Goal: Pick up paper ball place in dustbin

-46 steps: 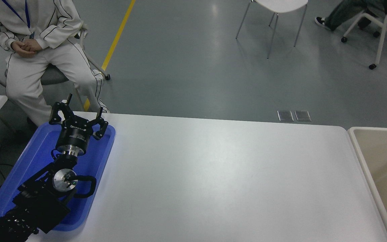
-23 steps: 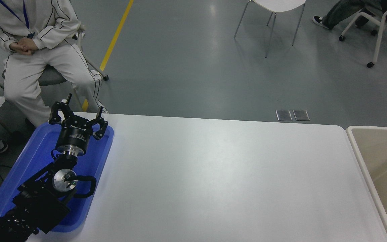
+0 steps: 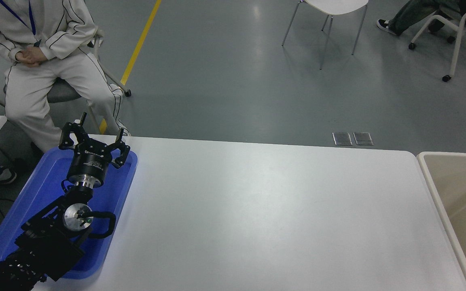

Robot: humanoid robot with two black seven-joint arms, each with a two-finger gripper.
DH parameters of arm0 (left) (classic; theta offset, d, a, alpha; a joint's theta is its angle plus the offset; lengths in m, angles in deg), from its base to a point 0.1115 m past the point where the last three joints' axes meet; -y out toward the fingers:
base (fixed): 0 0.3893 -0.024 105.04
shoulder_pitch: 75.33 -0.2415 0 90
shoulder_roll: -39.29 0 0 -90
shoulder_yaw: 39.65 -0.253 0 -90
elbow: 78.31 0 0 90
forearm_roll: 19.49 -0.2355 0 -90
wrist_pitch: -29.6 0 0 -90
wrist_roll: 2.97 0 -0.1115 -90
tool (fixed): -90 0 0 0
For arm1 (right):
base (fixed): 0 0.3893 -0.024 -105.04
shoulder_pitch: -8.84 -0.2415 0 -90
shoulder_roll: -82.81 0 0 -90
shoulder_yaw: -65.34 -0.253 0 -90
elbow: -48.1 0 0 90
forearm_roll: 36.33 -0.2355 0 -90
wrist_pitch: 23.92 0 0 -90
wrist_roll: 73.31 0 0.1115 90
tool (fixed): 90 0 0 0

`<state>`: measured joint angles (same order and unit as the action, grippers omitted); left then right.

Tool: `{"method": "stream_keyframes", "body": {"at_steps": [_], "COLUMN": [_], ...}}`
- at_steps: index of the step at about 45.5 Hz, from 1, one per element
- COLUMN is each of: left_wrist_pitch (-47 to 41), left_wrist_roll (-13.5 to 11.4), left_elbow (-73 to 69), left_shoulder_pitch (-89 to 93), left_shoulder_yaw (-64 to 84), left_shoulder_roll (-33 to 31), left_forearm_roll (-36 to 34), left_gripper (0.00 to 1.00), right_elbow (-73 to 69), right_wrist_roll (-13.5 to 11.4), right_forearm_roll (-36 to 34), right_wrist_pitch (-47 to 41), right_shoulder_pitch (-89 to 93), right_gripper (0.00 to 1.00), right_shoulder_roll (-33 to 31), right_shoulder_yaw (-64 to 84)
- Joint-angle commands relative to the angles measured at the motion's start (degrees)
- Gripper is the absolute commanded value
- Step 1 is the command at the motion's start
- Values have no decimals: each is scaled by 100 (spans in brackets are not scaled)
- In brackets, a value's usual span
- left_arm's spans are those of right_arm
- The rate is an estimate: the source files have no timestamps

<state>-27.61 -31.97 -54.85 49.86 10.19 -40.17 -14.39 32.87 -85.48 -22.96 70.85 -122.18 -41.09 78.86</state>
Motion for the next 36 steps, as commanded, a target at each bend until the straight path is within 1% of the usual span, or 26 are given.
{"method": "stream_keyframes", "body": {"at_steps": [1,8,14,26,36], "left_wrist_pitch": [0,0,0,0,0], "left_wrist_roll": [0,0,0,0,0], "left_elbow": [0,0,0,0,0], "left_shoulder_pitch": [6,-3,-3,6,6], "left_shoulder_yaw": [0,0,0,8,0], "left_shoulder_roll": [0,0,0,0,0], "left_forearm_roll": [0,0,0,0,0], "left_gripper": [100,100,100,100,100], "right_elbow": [398,784,1039,1048,1057], "right_wrist_roll": [5,5,22,84,84], "right_forearm_roll": [0,0,0,0,8], "right_wrist_pitch": [102,226,243,305,366], "right_shoulder_pitch": [173,287,322,322,322], "right_gripper": [0,0,0,0,0], "right_shoulder_roll": [340,682,850,859,894], "right_shoulder_yaw": [-156,-191,-288,-288,-227]}}
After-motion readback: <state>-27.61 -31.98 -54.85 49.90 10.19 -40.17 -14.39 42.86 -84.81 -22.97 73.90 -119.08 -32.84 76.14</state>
